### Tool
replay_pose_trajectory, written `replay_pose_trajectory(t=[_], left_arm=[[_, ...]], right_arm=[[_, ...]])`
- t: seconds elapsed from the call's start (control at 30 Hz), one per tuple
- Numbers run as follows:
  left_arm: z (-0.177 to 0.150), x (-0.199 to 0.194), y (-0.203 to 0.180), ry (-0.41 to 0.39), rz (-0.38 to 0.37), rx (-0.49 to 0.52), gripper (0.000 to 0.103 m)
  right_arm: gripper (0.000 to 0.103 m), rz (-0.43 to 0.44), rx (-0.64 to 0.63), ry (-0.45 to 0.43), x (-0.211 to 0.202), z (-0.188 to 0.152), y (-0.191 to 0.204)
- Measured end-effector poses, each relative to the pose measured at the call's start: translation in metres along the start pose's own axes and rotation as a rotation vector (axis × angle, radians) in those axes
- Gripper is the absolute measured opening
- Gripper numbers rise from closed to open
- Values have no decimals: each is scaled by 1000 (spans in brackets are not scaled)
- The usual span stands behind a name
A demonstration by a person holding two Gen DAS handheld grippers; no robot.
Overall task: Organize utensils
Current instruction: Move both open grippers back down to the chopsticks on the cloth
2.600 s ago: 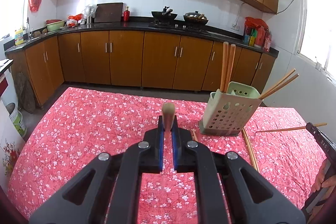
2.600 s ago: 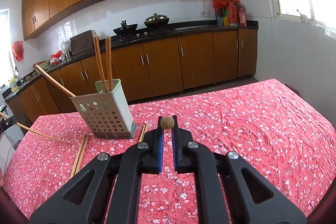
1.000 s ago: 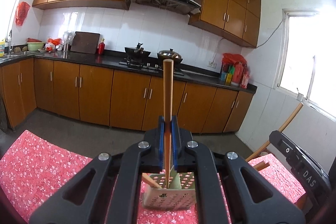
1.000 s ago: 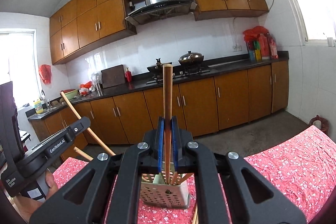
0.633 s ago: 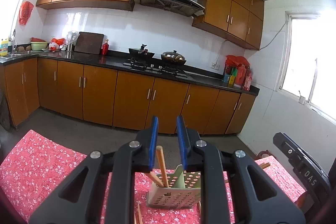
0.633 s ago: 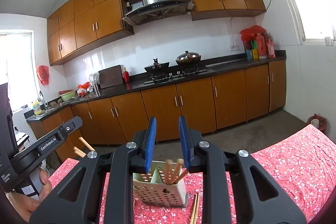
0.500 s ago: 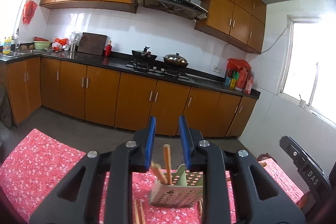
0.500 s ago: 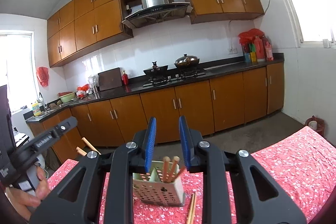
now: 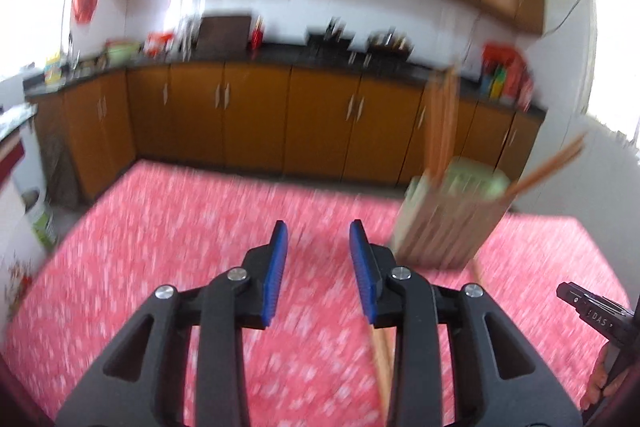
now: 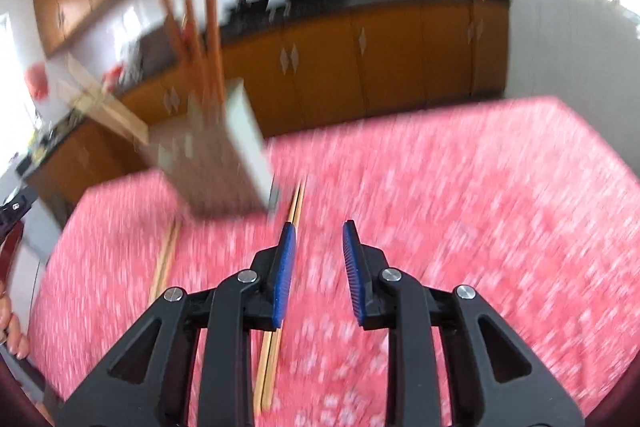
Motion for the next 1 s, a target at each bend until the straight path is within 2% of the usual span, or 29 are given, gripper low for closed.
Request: replay_pose_trajectory(t=[0.1, 0.33, 0.43, 0.53, 0.77, 0.8, 1.0], left_arm=[[-36, 16, 21, 118, 10, -47, 33], [-72, 23, 27, 200, 1, -66, 33], [-80, 25, 21, 219, -8, -58, 33], [-84, 27, 14, 239, -17, -54, 33], [-98, 34, 2, 291, -52, -49, 33], [-101, 35, -1, 301, -61, -50, 33], [-110, 38, -14, 341, -102, -38, 32]], right_arm=[[20, 38, -18, 79, 20, -26, 14], [18, 29, -67, 160, 44, -49, 31], [17, 14, -73, 158, 45, -50, 30], [14, -42, -82, 155, 51, -51, 24], [13, -41, -99, 145, 49, -52, 23], [9, -47, -101, 143, 50, -52, 22], [7, -137, 22, 121, 51, -42, -18]])
Point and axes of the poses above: each gripper's, at about its wrist camera, not at the fingertips, and x roughly the way its jaws point, y to its left, z to its top, the point moved 6 cm from there along x, roughly the way its jaws point, and after that the axes turned 5 degrees about -x, right-handed, at the moved point
